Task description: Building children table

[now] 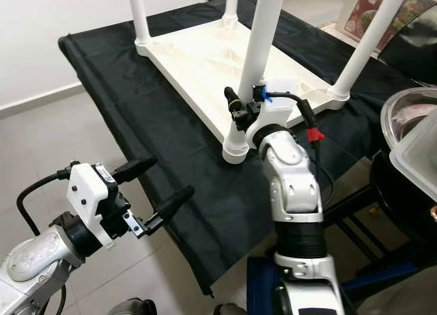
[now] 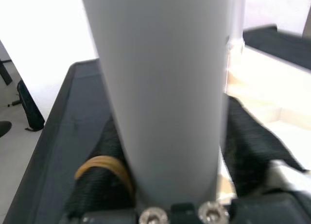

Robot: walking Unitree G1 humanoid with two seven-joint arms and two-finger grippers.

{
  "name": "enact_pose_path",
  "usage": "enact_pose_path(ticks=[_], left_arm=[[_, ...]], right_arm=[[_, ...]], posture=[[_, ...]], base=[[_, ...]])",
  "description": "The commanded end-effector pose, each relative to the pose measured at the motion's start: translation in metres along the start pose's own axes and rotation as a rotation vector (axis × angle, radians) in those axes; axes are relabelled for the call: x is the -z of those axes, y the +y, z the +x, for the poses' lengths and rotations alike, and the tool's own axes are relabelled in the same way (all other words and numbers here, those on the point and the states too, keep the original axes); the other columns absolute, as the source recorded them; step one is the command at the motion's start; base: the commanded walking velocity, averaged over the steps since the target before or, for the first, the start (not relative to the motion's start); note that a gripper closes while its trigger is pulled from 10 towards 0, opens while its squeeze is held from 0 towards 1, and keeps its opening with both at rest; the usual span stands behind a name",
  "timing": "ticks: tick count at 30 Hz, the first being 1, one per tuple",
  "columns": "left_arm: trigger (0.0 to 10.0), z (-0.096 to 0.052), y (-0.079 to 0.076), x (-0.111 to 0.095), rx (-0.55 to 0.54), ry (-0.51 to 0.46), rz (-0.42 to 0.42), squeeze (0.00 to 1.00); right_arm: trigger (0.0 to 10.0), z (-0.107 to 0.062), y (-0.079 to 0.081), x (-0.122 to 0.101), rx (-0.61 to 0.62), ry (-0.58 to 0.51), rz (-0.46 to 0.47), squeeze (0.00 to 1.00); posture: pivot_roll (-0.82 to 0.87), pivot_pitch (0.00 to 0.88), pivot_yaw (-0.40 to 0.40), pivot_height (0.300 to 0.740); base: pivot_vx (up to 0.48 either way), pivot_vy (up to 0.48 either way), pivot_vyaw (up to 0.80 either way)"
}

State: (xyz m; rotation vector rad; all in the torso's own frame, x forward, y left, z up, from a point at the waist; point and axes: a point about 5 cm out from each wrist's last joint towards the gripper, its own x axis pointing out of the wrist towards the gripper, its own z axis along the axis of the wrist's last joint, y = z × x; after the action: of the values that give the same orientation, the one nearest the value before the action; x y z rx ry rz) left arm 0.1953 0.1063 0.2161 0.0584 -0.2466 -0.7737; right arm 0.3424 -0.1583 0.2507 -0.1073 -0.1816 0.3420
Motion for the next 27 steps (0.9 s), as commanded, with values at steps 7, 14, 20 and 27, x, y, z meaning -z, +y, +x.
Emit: enact_pose_path(ticks=[7, 14, 20, 27], left_arm=[[10.0, 0.002, -0.001, 0.002, 0.011, 0.004, 0.004, 0.00], [10.0, 0.001, 0.002, 0.002, 0.005, 0.004, 0.009, 0.00], [10.0, 0.001, 0.001, 0.003, 0.010, 0.005, 0.007, 0.00], [10.0, 0.000, 0.002, 0.000, 0.006, 0.003, 0.016, 0.00]], right_arm=[[10.0, 0.000, -0.021, -0.007, -0.246, 0.012, -0.017, 1.00], [10.0, -0.006, -0.027, 0.014, -0.366, 0.077, 0.016, 0.90], [10.0, -0.001, -0.028, 0.033, -0.351, 0.094, 0.044, 0.00], [4.3, 0.000, -0.027, 0.041, -0.344, 0.087, 0.049, 0.00]], posture=[[0.03, 0.102, -0.060, 0.740], [0.03, 0.109, -0.053, 0.740], [0.03, 0.114, -0.051, 0.740], [0.05, 0.122, -0.053, 0.740]], base=[[0.000, 0.000, 0.00], [0.000, 0.000, 0.00], [0.000, 0.000, 0.00], [0.000, 0.000, 0.00]])
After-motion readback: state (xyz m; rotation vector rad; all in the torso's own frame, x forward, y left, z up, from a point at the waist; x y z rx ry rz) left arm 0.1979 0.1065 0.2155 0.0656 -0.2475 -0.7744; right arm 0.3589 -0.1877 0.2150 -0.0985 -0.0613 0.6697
